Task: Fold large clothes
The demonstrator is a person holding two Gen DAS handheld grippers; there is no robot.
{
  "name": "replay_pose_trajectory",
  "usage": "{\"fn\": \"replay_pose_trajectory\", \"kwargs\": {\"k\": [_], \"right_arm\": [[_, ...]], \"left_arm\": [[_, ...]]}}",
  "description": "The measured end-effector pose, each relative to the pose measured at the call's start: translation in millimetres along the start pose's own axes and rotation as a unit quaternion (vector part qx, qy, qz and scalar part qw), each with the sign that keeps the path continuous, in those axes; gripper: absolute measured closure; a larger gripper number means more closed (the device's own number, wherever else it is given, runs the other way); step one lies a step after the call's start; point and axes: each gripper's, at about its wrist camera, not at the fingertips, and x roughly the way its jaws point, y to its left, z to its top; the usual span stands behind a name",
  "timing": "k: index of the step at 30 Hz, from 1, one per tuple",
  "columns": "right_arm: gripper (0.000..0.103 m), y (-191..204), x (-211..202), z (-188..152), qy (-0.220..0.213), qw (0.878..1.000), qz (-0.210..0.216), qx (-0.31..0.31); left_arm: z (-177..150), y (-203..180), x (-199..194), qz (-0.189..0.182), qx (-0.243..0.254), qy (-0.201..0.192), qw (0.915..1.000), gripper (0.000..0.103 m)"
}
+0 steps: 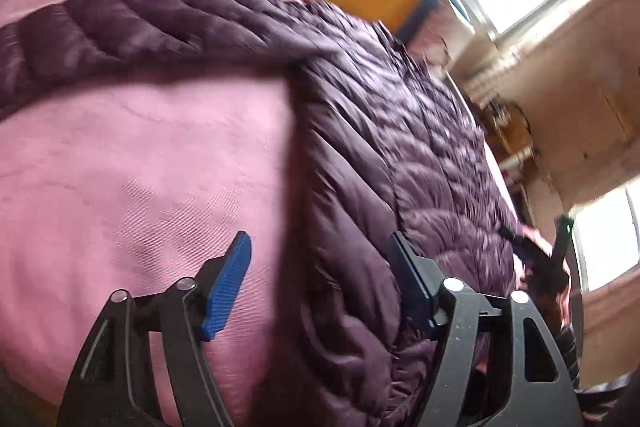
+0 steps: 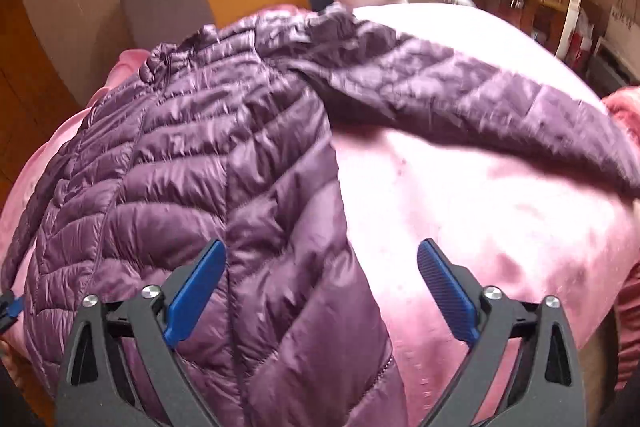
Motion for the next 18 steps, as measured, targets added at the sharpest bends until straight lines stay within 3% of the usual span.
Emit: {"fn": "replay_pose_trajectory", "kwargs": {"k": [2,5,7,9,13,16,18], "right_arm": [[0.027,4,8,-5,0.000,1.000,0.002,-0.010],[0.057,17,12,-4,-0.002,0.999,0.026,-0.030],[0.076,32,14,-1,-0.001,0.998,0.032,-0.059],[0.082,49,17,-2,0.000,0.995,0.041,-0.090],[0.084,72,17,-11,0.000,0.988,0.050,-0.143],[0.086,63,12,-17,0.002,0.988,0.034,-0.151],[0.086,46,8,-17,0.001,0.990,0.017,-0.139]], "left_arm": [[-9,-11,14,-0.005,0.012,0.025,0.9996,0.065],[-24,-15,22,0.016,0.032,0.031,0.9989,0.087],[-29,-9,16,0.015,0.013,0.022,0.9995,0.093],[-33,-7,5,0.018,0.006,0.013,0.9997,0.095],[-42,-10,-3,0.035,-0.004,0.005,0.9994,0.096],[-45,-9,-7,0.048,-0.021,0.002,0.9986,0.095],[-39,-20,-8,0.072,-0.013,-0.004,0.9973,0.087]]}}
